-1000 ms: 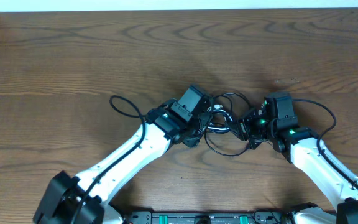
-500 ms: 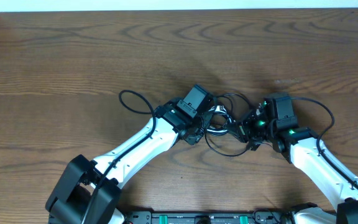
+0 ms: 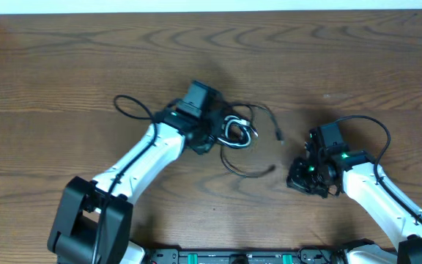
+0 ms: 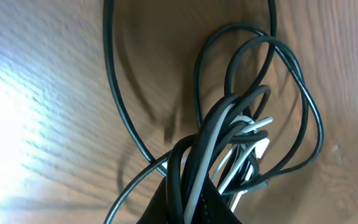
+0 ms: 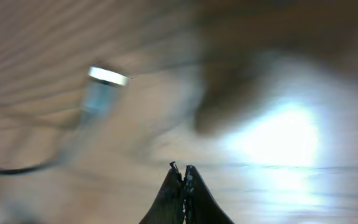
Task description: Untangle cables
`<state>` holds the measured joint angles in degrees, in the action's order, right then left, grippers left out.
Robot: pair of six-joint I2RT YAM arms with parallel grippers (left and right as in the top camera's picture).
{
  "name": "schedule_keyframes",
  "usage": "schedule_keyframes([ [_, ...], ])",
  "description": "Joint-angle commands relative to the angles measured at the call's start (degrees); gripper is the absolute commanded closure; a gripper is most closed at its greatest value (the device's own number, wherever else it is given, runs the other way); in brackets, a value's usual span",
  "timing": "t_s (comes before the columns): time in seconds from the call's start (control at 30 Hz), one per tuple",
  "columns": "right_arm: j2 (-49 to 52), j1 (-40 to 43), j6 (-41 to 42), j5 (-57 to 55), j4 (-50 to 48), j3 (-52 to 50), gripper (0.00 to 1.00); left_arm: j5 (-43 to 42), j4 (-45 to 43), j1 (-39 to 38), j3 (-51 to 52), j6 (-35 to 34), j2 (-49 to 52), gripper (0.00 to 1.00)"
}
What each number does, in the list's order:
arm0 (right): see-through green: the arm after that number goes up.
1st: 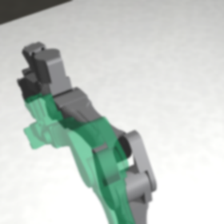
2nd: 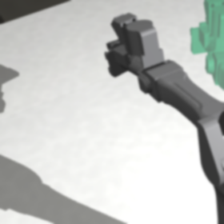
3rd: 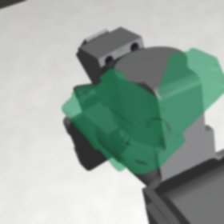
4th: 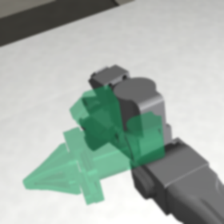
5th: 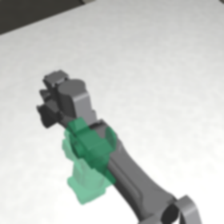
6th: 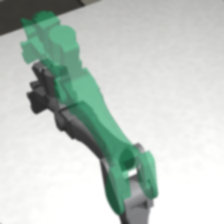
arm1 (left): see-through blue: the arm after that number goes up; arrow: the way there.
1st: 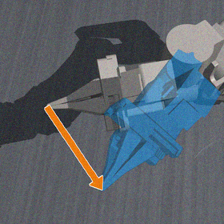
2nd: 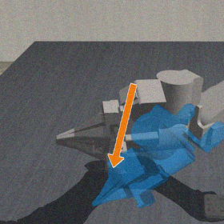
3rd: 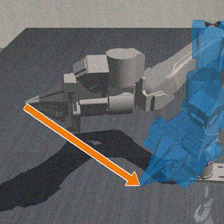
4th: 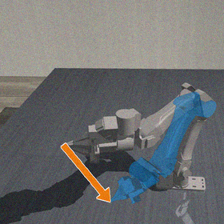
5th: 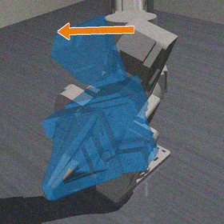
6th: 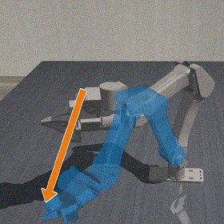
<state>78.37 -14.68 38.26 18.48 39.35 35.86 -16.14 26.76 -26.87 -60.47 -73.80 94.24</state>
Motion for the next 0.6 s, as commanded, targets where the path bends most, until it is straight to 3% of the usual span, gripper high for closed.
schedule_keyframes([
  [0.0, -0.3, 0.1, -3.7, -8.0, 0.2, 0.0, 0.99, -0.5, 0.1, -0.3, 0.0, 3.3, 0.4, 0.92],
  [0.07, -0.3, 0.1, -4.0, -3.7, -0.6, 0.0, 0.97, -1.5, 0.1, -0.7, 0.0, 3.3, 0.4, 0.92],
  [0.23, -0.3, 0.1, -7.4, 18.1, -6.3, 0.0, 0.81, -1.9, 0.1, -2.6, 0.0, -1.4, 0.4, 0.92],
  [0.33, -0.3, -0.1, -1.9, 26.6, -10.7, 0.0, 0.70, -1.9, 0.1, -4.2, 0.0, -8.6, 0.4, 0.92],
  [0.5, -0.3, -2.3, 9.4, 28.6, -15.6, 0.0, 0.63, -1.9, 0.1, -6.4, 0.0, -22.1, 0.4, 0.92],
  [0.57, -0.3, -3.6, 12.2, 28.6, -18.1, 0.0, 0.57, -1.9, 0.1, -6.8, 0.0, -23.2, 0.4, 0.92],
])
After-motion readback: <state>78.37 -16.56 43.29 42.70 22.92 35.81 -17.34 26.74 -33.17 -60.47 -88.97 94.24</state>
